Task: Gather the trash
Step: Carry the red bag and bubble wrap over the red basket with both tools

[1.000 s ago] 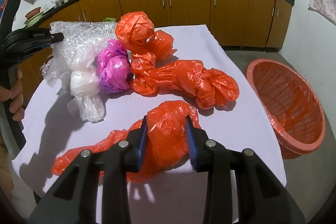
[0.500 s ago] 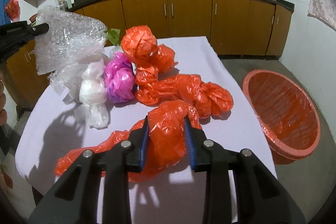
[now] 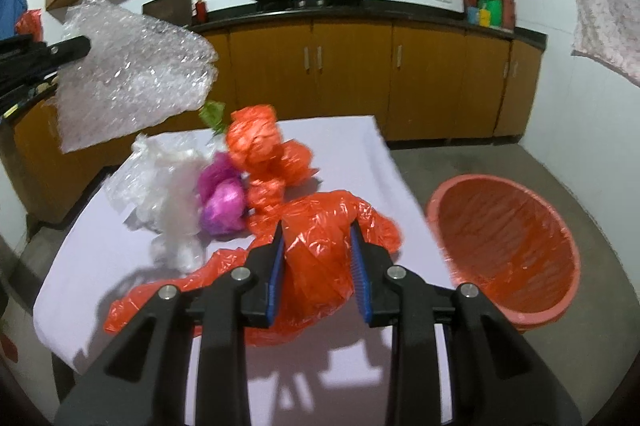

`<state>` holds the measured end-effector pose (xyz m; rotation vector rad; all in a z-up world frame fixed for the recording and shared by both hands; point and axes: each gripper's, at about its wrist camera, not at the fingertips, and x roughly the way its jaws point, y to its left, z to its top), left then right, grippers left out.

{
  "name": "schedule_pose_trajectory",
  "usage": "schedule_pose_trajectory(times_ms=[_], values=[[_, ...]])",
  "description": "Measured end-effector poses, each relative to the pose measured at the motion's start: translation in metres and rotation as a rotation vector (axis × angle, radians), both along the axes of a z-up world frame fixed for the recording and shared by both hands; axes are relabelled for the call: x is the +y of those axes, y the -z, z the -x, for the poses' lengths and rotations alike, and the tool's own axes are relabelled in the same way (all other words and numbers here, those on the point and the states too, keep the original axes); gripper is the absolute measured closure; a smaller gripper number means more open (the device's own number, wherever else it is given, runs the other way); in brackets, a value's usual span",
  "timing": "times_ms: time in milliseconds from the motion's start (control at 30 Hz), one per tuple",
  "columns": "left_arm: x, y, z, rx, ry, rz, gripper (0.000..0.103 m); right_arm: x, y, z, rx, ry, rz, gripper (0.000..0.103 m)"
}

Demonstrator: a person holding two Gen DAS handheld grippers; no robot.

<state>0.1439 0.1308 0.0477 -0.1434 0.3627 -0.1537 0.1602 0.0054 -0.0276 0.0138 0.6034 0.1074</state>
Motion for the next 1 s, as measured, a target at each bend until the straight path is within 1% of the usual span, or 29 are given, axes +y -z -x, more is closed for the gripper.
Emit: schedule_pose_trajectory(times_ms=[133, 400, 567, 633, 800, 967, 1000], values=[[-0.026, 0.0, -0.003, -0.003, 0.07, 0.011, 0.1, -0.03, -0.007, -0.001, -0.022, 0.069, 0.005, 0.073], [-0.098, 0.004, -0.015, -0.001, 0.229, 0.026, 0.1, -0.115, -0.014, -0.003, -0.045, 0.257, 0.041, 0.073], [-0.157, 0.022, -0.024, 0.03, 0.33, 0.026, 0.1, -0.167, -0.013, -0.005, -0.043, 0.366, 0.049, 0.073], [-0.173, 0.028, -0.027, 0.045, 0.356, 0.025, 0.1, -0.184, -0.012, -0.007, -0.043, 0.4, 0.059, 0.073], [-0.21, 0.048, -0.039, 0.108, 0.417, 0.021, 0.1, -0.209, -0.003, -0.013, -0.04, 0.448, 0.097, 0.073], [-0.228, 0.068, -0.056, 0.159, 0.458, 0.009, 0.1, -0.226, 0.006, -0.023, -0.031, 0.479, 0.11, 0.073], [-0.227, 0.071, -0.057, 0.167, 0.462, 0.008, 0.1, -0.228, 0.008, -0.024, -0.03, 0.483, 0.111, 0.073]])
